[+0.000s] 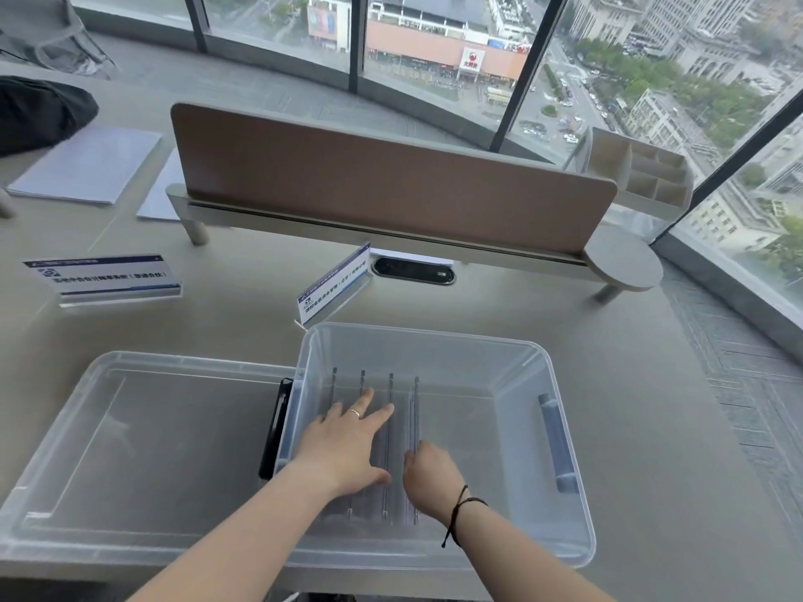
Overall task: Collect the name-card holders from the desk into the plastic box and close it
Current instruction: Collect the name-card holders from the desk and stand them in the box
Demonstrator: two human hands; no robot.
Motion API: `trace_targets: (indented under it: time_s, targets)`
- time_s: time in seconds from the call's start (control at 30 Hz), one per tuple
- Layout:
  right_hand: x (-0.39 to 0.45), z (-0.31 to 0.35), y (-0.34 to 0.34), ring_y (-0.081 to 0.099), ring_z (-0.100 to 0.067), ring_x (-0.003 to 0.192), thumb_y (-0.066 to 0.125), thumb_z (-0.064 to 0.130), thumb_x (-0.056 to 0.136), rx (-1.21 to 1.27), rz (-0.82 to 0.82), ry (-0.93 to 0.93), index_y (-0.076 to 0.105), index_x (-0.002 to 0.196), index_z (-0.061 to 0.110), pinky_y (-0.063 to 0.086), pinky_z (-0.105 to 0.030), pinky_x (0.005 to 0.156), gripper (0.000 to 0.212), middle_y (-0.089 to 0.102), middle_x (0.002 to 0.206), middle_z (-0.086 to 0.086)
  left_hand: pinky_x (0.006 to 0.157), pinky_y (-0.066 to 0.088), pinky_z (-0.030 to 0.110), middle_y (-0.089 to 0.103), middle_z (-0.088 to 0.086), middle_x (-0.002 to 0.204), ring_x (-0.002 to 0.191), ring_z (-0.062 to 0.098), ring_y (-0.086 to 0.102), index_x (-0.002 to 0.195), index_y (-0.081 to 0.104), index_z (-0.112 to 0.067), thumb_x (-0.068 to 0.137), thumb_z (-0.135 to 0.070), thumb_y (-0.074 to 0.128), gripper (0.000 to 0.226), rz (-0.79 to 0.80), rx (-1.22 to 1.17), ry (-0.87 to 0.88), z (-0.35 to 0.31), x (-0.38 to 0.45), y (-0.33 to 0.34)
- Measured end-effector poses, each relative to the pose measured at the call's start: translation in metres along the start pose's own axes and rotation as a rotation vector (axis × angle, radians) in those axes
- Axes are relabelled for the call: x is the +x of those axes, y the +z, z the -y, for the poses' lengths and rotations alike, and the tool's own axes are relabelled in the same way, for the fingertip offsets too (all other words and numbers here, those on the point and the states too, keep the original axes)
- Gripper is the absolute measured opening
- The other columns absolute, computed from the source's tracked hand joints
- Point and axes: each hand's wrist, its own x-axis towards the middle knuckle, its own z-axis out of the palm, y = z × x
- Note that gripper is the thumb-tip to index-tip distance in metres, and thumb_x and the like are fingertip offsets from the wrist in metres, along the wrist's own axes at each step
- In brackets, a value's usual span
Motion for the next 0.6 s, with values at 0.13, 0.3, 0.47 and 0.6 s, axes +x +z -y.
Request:
trace_targets:
  time_s: [0.13,0.3,0.47,0.6]
  targets:
    - [0.001,0.001,-0.001,0.047,-0.027,0.082,0.034,0.005,0.095,0.016,0.021,0.018,0.026,0.061,0.018,0.045,-0.034,0.076,0.038,0.041,0.075,-0.005,0.116,0.024,0.048,-0.008,-0.01,0.164,0.15,0.03,0.007,0.151,0.001,-0.047,0.076,-0.065,0.067,0.101,0.004,0.006,-0.019,-0.002,0.001,0.0]
    - [0.005,-0.003,0.0,0.06,-0.032,0.1,0.036,0.004,0.094,-0.004,0.045,-0.001,0.035,0.063,0.016,0.037,-0.028,0.07,0.033,0.059,0.096,-0.014,0.114,0.029,0.048,-0.006,-0.01,0.164,0.15,0.028,0.007,0.151,0.002,-0.049,0.076,-0.065,0.067,0.101,0.017,0.047,-0.052,-0.007,0.001,-0.003]
    - [0.006,-0.009,-0.006,0.057,-0.033,0.11,0.034,0.002,0.095,-0.062,0.108,-0.084,0.057,0.112,0.0,0.04,-0.031,0.076,0.029,0.055,0.121,-0.02,0.112,0.032,0.049,-0.007,-0.011,0.164,0.15,0.027,0.005,0.151,0.002,-0.049,0.078,-0.063,0.067,0.099,0.044,0.072,-0.098,-0.016,-0.003,-0.008]
    - [0.002,-0.015,-0.02,0.062,-0.036,0.1,0.035,0.022,0.1,0.024,0.178,-0.116,0.055,0.108,0.003,0.051,-0.034,0.078,0.028,0.058,0.116,-0.022,0.112,0.032,0.047,-0.006,-0.011,0.164,0.15,0.025,0.008,0.152,0.006,-0.045,0.083,-0.063,0.061,0.09,0.037,0.101,-0.126,-0.024,-0.008,-0.012]
